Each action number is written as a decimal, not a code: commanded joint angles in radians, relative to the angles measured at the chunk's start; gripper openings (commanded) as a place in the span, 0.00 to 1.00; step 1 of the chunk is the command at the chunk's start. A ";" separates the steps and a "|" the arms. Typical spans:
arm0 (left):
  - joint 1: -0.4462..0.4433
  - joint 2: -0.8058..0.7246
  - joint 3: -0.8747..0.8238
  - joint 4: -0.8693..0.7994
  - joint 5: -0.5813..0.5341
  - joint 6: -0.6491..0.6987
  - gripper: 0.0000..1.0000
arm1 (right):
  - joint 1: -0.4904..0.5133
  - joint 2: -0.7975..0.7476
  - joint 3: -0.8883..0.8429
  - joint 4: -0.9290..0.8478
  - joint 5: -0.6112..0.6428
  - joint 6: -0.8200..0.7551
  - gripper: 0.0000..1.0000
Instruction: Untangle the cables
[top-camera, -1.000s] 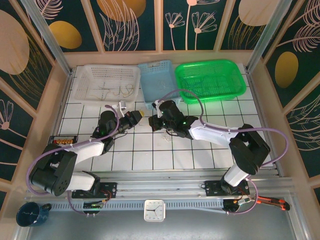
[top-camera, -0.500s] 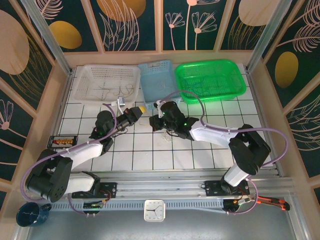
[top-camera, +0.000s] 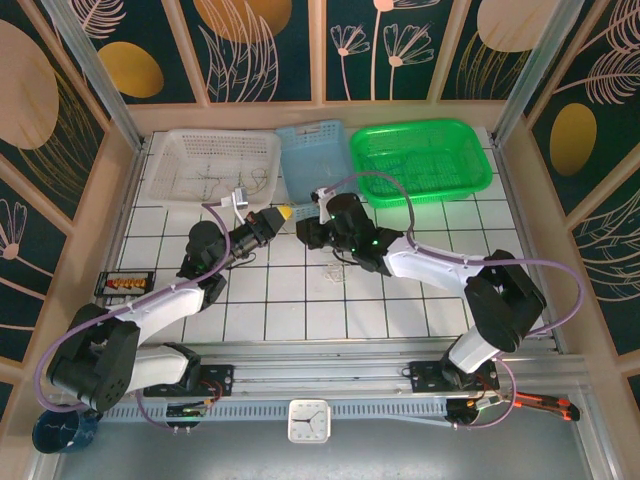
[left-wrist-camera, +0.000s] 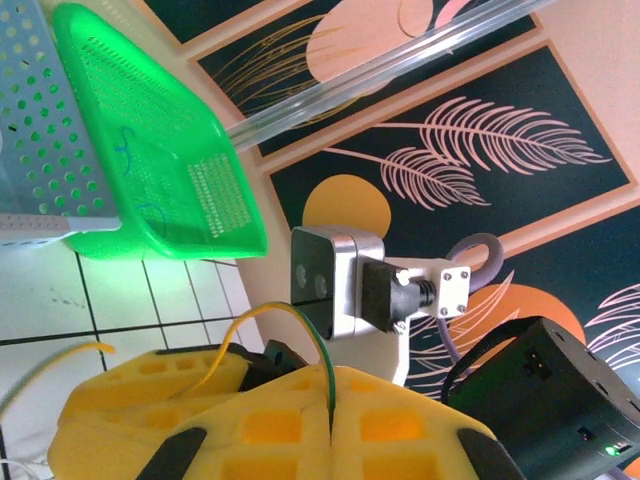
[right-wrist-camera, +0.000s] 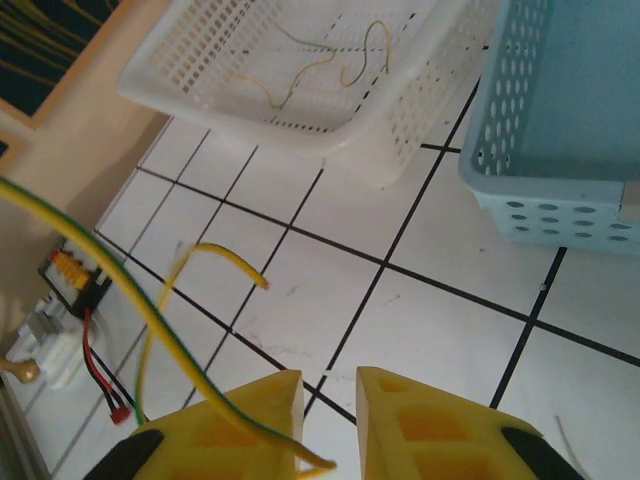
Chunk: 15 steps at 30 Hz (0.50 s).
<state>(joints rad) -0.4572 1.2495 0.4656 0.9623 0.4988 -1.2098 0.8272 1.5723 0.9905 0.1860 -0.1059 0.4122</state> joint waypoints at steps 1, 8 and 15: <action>-0.006 -0.018 0.026 0.069 0.022 -0.020 0.00 | -0.011 -0.038 0.046 0.049 0.004 0.011 0.28; -0.008 -0.034 0.028 0.085 0.019 -0.043 0.00 | -0.028 -0.024 0.056 0.076 0.023 0.022 0.33; -0.008 -0.081 0.073 0.038 -0.027 -0.021 0.00 | -0.034 -0.007 -0.023 0.123 0.051 0.049 0.34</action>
<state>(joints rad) -0.4587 1.2030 0.4866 0.9825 0.4900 -1.2430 0.7982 1.5715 1.0058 0.2607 -0.0875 0.4343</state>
